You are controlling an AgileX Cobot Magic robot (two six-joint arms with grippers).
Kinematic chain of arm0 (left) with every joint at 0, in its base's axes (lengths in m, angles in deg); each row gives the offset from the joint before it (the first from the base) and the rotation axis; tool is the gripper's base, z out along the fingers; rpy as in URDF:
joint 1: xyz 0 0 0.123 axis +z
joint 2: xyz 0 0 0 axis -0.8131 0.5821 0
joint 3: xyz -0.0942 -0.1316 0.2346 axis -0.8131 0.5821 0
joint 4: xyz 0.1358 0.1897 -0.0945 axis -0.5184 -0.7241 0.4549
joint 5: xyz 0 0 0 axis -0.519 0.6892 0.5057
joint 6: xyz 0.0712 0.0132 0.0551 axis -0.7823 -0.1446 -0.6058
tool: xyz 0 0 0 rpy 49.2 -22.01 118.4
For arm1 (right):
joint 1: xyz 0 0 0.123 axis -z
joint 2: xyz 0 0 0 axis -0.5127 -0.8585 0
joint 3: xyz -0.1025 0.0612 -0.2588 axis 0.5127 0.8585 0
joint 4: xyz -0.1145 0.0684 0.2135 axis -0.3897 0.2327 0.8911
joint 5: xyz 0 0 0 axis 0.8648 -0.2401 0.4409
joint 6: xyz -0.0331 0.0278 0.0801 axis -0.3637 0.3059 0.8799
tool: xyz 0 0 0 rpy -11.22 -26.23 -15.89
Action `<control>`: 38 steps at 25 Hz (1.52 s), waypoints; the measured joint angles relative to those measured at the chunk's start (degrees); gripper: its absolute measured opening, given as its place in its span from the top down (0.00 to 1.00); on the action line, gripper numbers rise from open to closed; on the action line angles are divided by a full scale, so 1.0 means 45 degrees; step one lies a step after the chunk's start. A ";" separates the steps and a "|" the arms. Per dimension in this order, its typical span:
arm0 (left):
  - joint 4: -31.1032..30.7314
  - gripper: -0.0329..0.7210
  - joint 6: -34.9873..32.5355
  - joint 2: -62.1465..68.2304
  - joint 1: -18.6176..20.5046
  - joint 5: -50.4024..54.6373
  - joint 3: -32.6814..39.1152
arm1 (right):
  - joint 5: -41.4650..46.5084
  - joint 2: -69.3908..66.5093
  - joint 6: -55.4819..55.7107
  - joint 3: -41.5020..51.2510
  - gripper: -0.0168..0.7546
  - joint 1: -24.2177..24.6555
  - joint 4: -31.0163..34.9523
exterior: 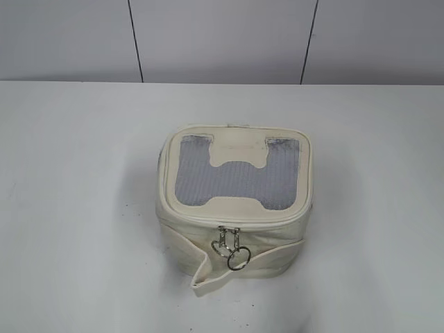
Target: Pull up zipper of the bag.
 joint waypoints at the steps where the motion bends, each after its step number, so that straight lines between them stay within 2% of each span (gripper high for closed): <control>1: 0.0138 0.47 0.0000 -0.0808 0.0000 0.0337 0.0269 | 0.0179 0.0600 0.0000 0.0104 0.22 0.0000 0.0000; 7: 0.0656 0.47 -0.0067 -0.4703 0.0000 0.1672 0.0529 | 0.1133 0.3811 -0.0017 0.1148 0.22 0.0000 0.0157; 12: 0.0915 0.47 -0.0570 -0.5222 0.0000 0.1815 0.0742 | 0.1499 0.5900 -0.0311 0.1977 0.22 0.0000 0.0196; 16: 0.1325 0.47 -0.1380 -0.5298 -0.0012 0.0856 0.1002 | 0.1244 0.5956 -0.0823 0.2154 0.22 -0.0016 0.0573; 20: 0.1345 0.47 -0.1719 -0.5308 -0.0012 -0.0145 0.1367 | -0.0057 0.5956 -0.1040 0.2578 0.22 -0.0016 0.0840; 38: 0.1345 0.47 -0.1772 -0.5308 -0.0012 -0.0286 0.1372 | -0.0394 0.5956 -0.1092 0.2645 0.22 -0.0016 0.0871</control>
